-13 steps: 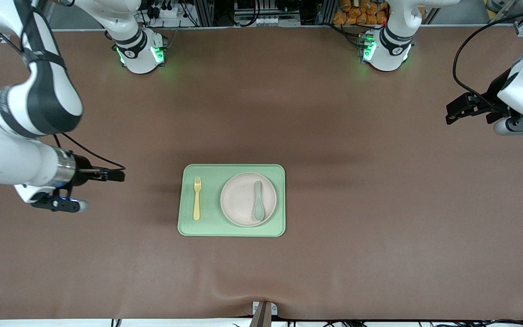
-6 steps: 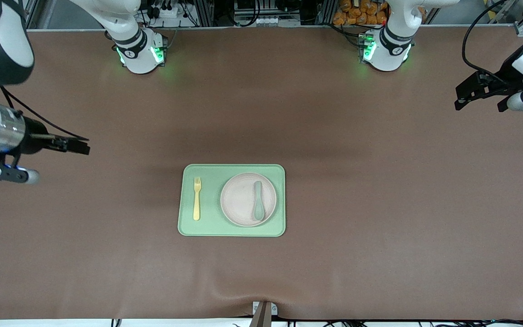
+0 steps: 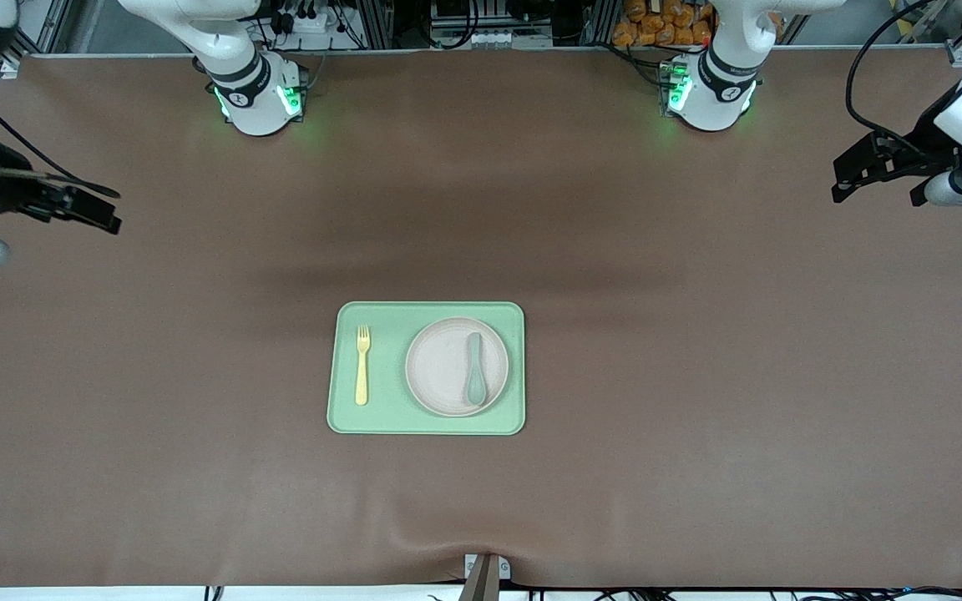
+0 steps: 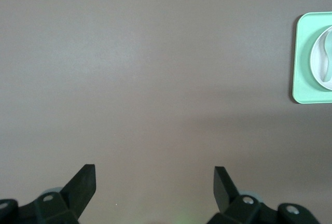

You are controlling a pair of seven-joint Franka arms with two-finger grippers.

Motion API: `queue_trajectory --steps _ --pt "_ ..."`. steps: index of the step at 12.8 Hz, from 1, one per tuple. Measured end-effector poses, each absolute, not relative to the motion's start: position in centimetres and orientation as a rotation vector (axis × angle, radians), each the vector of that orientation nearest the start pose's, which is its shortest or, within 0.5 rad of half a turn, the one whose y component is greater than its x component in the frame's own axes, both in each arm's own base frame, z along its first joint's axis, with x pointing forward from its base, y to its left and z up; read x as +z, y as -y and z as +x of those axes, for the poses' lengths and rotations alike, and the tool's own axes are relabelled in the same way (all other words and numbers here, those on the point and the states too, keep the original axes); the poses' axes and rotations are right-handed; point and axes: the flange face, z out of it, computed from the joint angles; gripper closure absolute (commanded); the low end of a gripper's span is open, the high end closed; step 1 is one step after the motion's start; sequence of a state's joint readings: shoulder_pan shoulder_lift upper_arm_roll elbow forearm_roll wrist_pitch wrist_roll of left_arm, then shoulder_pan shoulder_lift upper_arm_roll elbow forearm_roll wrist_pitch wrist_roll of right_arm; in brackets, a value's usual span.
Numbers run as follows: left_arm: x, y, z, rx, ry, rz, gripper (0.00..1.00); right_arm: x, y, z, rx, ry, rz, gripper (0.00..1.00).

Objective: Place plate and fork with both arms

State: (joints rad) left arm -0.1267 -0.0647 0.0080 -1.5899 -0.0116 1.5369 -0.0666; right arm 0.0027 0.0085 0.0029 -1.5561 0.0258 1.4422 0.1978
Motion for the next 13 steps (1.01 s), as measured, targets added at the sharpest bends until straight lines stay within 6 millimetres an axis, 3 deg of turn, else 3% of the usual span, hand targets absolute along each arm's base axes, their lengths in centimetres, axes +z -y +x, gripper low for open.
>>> queue_trajectory --steps 3,6,10,13 --pt "64.7 6.4 52.7 -0.016 -0.082 -3.154 0.00 62.8 0.9 52.1 0.152 -0.286 -3.098 0.00" --pt "64.8 6.0 52.8 -0.018 -0.072 -3.154 0.00 63.6 1.5 52.5 0.093 -0.177 -3.103 0.00" --pt "65.0 4.5 52.9 -0.025 -0.028 -3.153 0.00 63.8 1.9 53.1 0.071 0.122 -3.102 0.00" --pt "65.1 4.9 53.0 -0.031 -0.038 -3.152 0.00 64.2 2.0 53.5 0.049 0.146 -3.103 0.00"
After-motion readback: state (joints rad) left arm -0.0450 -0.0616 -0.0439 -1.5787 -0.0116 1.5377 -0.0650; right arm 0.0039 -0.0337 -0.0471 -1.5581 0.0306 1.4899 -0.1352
